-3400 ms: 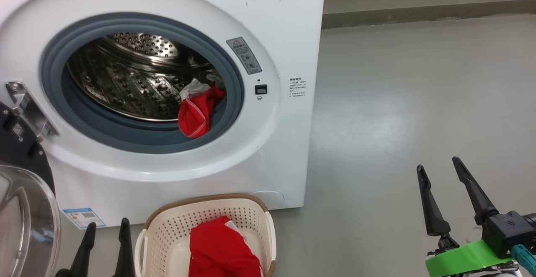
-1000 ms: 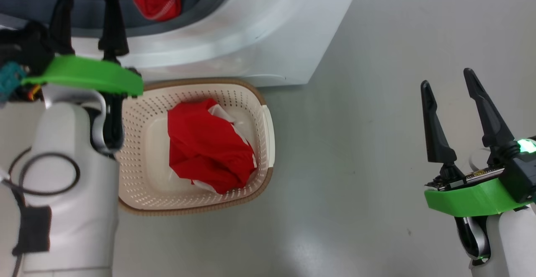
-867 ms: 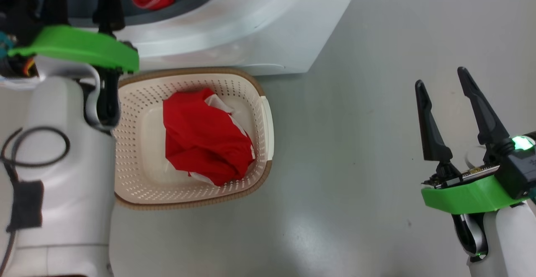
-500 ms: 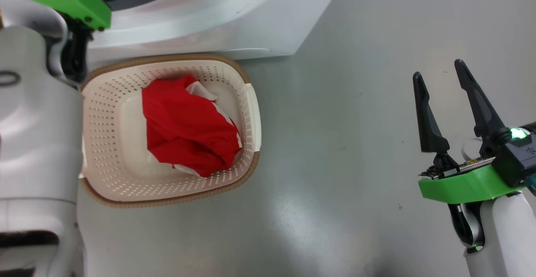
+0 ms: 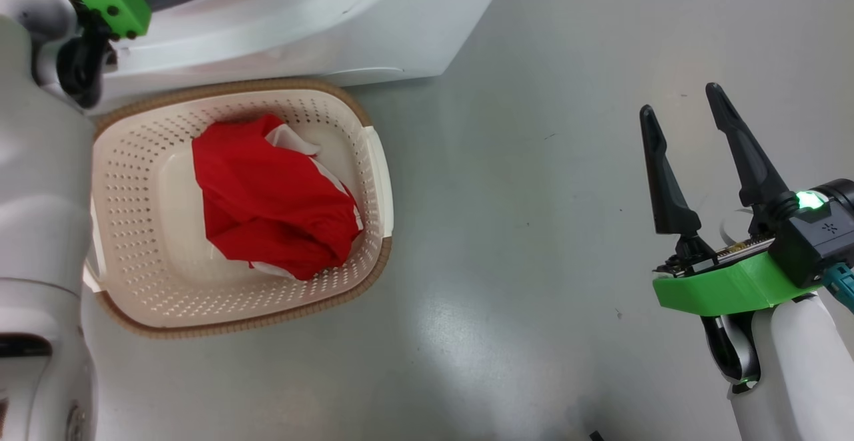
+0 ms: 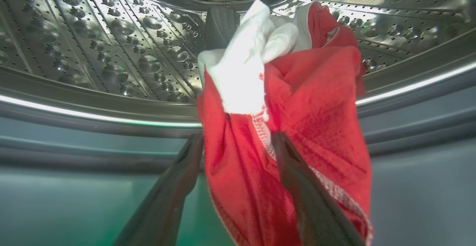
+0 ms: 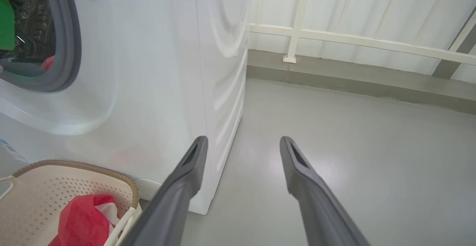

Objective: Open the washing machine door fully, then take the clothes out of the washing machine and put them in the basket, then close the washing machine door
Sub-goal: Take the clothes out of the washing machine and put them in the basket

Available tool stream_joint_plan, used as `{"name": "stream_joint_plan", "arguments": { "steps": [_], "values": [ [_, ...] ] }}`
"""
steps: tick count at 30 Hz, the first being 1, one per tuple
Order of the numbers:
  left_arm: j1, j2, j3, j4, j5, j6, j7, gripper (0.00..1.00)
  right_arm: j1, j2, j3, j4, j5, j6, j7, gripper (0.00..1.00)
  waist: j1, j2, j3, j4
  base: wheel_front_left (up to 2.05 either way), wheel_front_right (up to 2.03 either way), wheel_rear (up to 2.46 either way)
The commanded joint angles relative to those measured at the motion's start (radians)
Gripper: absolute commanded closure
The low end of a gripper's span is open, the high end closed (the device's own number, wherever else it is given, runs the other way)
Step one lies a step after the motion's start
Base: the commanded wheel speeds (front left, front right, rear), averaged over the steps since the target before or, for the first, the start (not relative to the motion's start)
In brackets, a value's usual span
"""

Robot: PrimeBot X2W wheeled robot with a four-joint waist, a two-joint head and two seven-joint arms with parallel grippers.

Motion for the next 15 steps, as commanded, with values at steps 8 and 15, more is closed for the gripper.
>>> {"name": "stream_joint_plan", "arguments": {
  "steps": [8,15],
  "values": [
    [-0.038,0.053,-0.014,0.021,0.012,0.017,0.012,1.00,0.009,0.000,0.036,-0.016,0.022,0.003,-0.006,0.00,0.0000,0.0000,0.005,-0.015,0.00,0.00,0.00],
    [-0.029,0.044,-0.059,-0.013,0.052,0.029,-0.153,1.00,0.009,-0.004,0.020,-0.014,0.018,0.003,-0.006,0.00,0.0000,0.0000,-0.009,0.011,0.00,0.00,0.00]
  ]
}}
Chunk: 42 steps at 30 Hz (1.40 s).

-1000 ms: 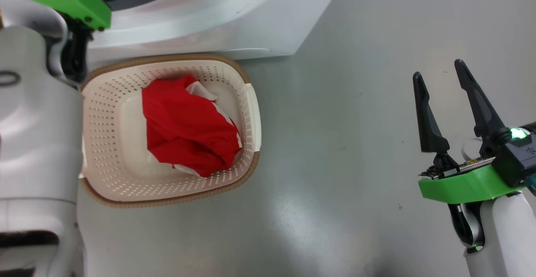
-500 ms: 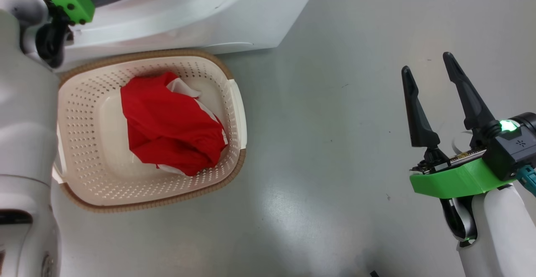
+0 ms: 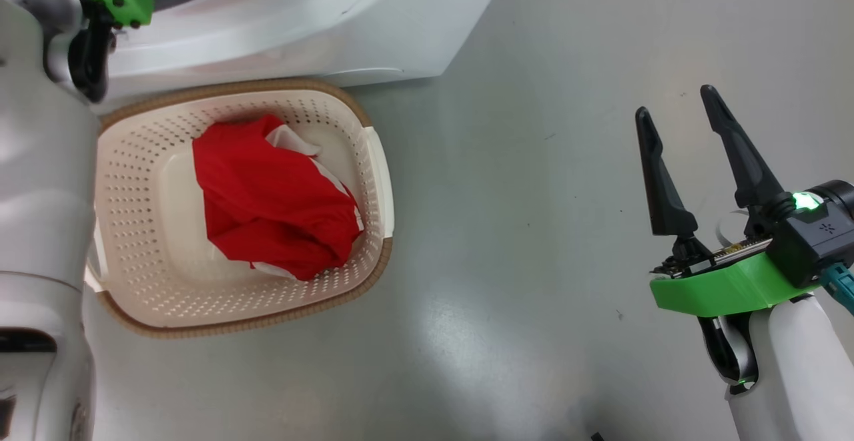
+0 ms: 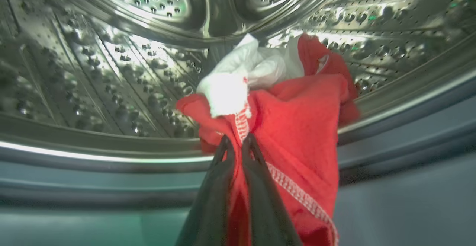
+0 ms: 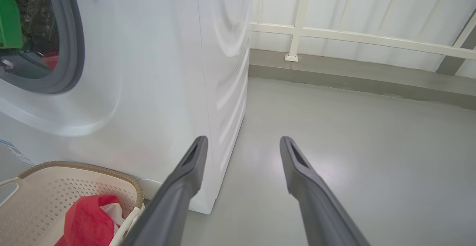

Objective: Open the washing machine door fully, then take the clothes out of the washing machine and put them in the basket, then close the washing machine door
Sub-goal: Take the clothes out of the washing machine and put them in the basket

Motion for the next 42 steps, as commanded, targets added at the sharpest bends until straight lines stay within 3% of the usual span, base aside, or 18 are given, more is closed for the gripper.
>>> {"name": "stream_joint_plan", "arguments": {
  "steps": [1,7,12,22,42],
  "values": [
    [-0.004,0.043,-0.001,-0.032,0.010,0.004,-0.028,1.00,0.009,-0.006,0.010,-0.018,0.003,0.003,-0.006,0.00,0.0000,0.0000,-0.009,0.011,0.00,0.00,0.00],
    [0.043,0.035,-0.019,-0.063,0.022,0.003,-0.176,1.00,0.017,-0.012,0.008,-0.017,-0.003,0.003,-0.006,0.00,0.0000,0.0000,-0.042,0.046,0.00,0.00,0.00],
    [0.113,0.028,-0.020,-0.128,0.025,0.002,-0.232,1.00,0.027,-0.021,0.004,-0.016,-0.006,0.003,-0.006,0.00,0.0000,0.0000,-0.080,0.076,0.00,0.00,0.00],
    [0.426,0.016,0.037,-0.570,0.083,0.034,-0.238,1.00,0.063,-0.027,0.000,-0.004,-0.008,0.003,-0.006,0.00,0.0000,0.0000,-0.186,0.117,0.00,0.00,0.00],
    [0.913,-0.038,0.091,-1.051,0.138,0.059,-0.239,1.00,0.143,-0.012,0.021,0.028,0.000,0.003,-0.006,0.00,0.0000,0.0000,-0.366,0.110,0.00,0.00,0.00]
  ]
}}
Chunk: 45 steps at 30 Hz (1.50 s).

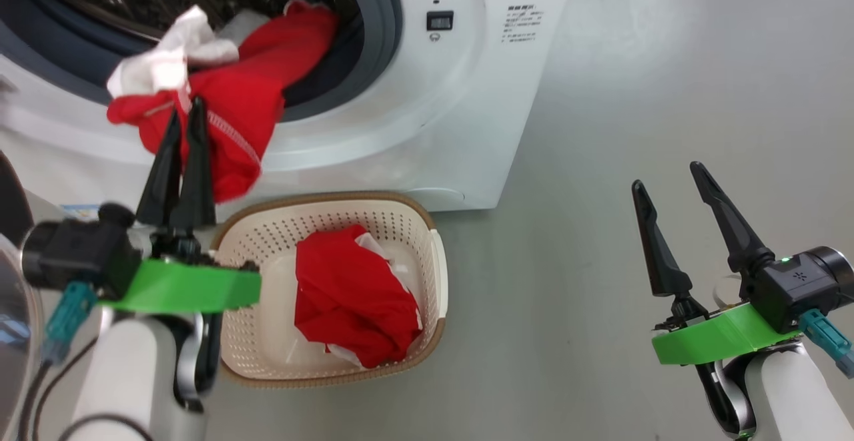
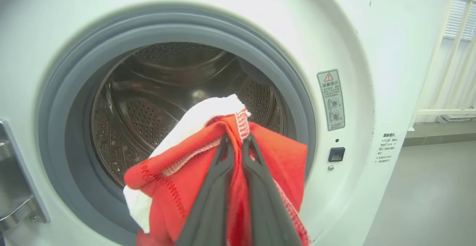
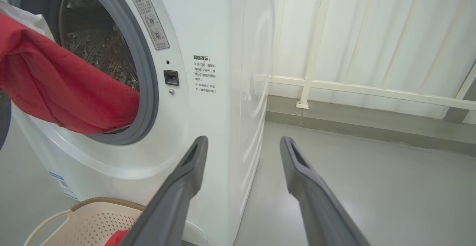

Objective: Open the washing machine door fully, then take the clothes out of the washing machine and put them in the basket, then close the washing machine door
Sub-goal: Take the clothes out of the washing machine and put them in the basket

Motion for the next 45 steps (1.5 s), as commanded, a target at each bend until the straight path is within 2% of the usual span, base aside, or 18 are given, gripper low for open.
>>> {"name": "stream_joint_plan", "arguments": {
  "steps": [1,11,18,24,26,36,37,45],
  "values": [
    [0.031,0.023,0.030,-0.063,0.001,0.009,-0.008,1.00,0.019,0.002,0.028,-0.023,0.002,0.003,-0.006,0.00,0.0000,0.0000,-0.029,-0.004,0.00,0.00,0.00],
    [0.201,-0.003,-0.001,-0.284,-0.036,0.042,0.036,1.00,0.039,-0.003,0.014,-0.035,0.000,0.003,-0.006,0.00,0.0000,0.0000,-0.033,0.009,0.00,0.00,0.00],
    [0.237,-0.014,-0.036,-0.249,-0.063,0.055,0.051,1.00,0.018,-0.004,0.027,-0.040,-0.002,0.003,-0.006,0.00,0.0000,0.0000,0.008,0.015,0.00,0.00,0.00],
    [0.193,-0.023,-0.065,-0.083,-0.127,0.046,0.049,1.00,-0.003,-0.009,0.033,-0.039,0.000,0.003,-0.006,0.00,0.0000,0.0000,0.053,0.015,0.00,0.00,0.00],
    [0.154,-0.026,-0.081,0.024,-0.172,0.038,0.042,1.00,-0.012,-0.012,0.032,-0.042,0.000,0.003,-0.006,0.00,0.0000,0.0000,0.076,0.013,0.00,0.00,0.00],
    [-0.014,-0.029,-0.146,0.435,-0.261,0.013,0.011,1.00,-0.044,-0.021,0.042,-0.048,0.000,0.003,-0.006,0.00,0.0000,0.0000,0.152,-0.008,0.00,0.00,0.00],
    [-0.014,-0.029,-0.146,0.435,-0.261,0.013,0.011,1.00,-0.044,-0.021,0.042,-0.048,0.000,0.003,-0.006,0.00,0.0000,0.0000,0.152,-0.008,0.00,0.00,0.00],
    [-0.145,-0.029,-0.192,0.719,-0.351,0.000,-0.004,1.00,-0.066,-0.024,0.041,-0.058,-0.001,0.003,-0.006,0.00,0.0000,0.0000,0.212,-0.030,0.00,0.00,0.00]
  ]
}}
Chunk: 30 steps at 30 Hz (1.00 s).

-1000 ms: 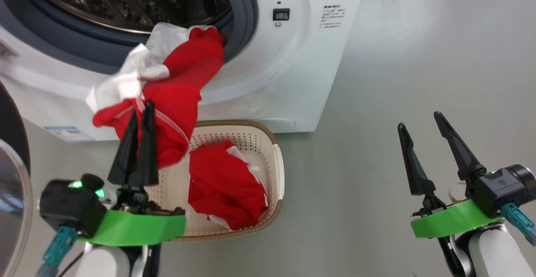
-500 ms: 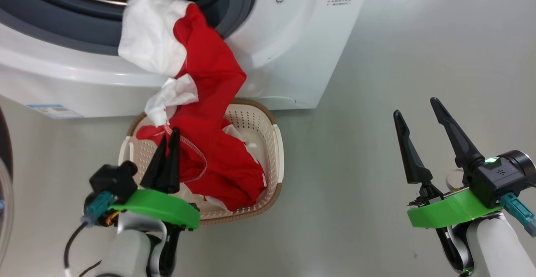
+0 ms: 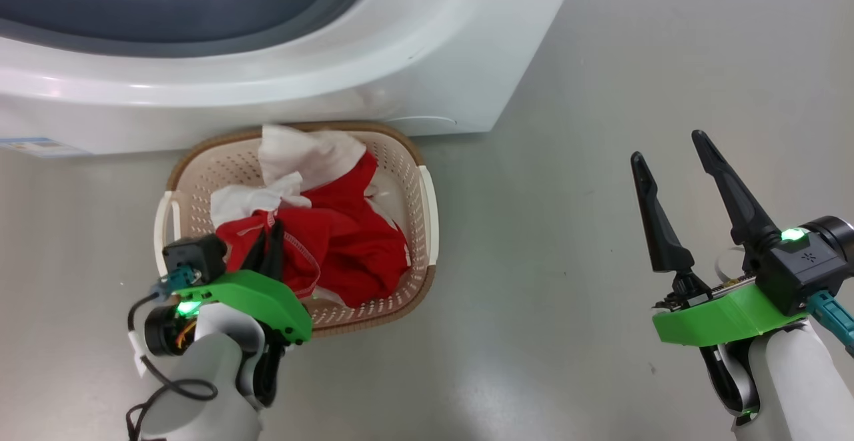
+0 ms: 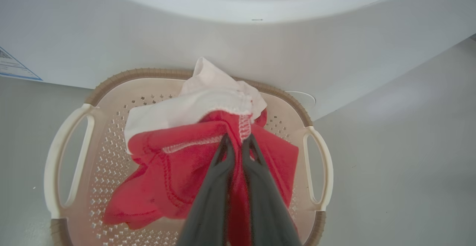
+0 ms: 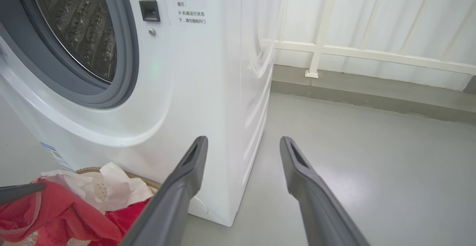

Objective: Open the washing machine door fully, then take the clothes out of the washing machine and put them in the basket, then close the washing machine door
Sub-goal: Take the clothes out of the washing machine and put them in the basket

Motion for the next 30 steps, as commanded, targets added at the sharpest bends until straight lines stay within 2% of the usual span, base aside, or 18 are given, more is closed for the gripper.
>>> {"name": "stream_joint_plan", "arguments": {
  "steps": [1,10,16,17,18,19,20,27,30],
  "values": [
    [-0.016,0.017,0.017,0.007,-0.017,-0.008,-0.015,1.00,-0.015,-0.006,0.019,-0.027,-0.001,0.003,-0.006,0.00,0.0000,0.0000,0.023,-0.012,0.00,0.00,0.00],
    [-0.130,0.017,-0.048,0.219,-0.079,-0.019,-0.017,1.00,-0.038,0.005,0.036,-0.023,0.000,0.003,-0.006,0.00,0.0000,0.0000,0.081,-0.036,0.00,0.00,0.00],
    [-0.180,0.017,-0.073,0.292,-0.085,-0.023,-0.018,1.00,-0.050,0.009,0.036,-0.017,0.001,0.003,-0.006,0.00,0.0000,0.0000,0.100,-0.052,0.00,0.00,0.00],
    [-0.185,0.017,-0.076,0.298,-0.084,-0.023,-0.018,0.89,-0.052,0.010,0.035,-0.015,0.001,0.003,-0.006,0.00,0.0000,0.0000,0.101,-0.053,0.00,0.00,0.00],
    [-0.187,0.017,-0.079,0.301,-0.083,-0.025,-0.018,0.67,-0.052,0.010,0.035,-0.013,0.000,0.003,-0.006,0.00,0.0000,0.0000,0.100,-0.054,0.00,0.00,0.00],
    [-0.190,0.017,-0.079,0.297,-0.081,-0.024,-0.018,0.28,-0.052,0.011,0.033,-0.010,0.000,0.003,-0.006,0.00,0.0000,0.0000,0.097,-0.053,0.00,0.00,0.00],
    [-0.189,0.017,-0.078,0.292,-0.077,-0.023,-0.018,0.00,-0.052,0.012,0.031,-0.007,-0.001,0.003,-0.006,0.00,0.0000,0.0000,0.091,-0.052,0.00,0.00,0.00],
    [-0.159,0.017,-0.063,0.221,-0.054,-0.023,-0.018,0.00,-0.046,0.014,0.025,-0.001,-0.005,0.003,-0.006,0.00,0.0000,0.0000,0.039,-0.029,0.00,0.00,0.00],
    [-0.114,0.018,-0.033,0.144,-0.026,-0.015,-0.018,0.00,-0.040,0.013,0.023,0.006,-0.009,0.003,-0.006,0.00,0.0000,0.0000,-0.013,-0.011,0.00,0.00,0.00]
  ]
}}
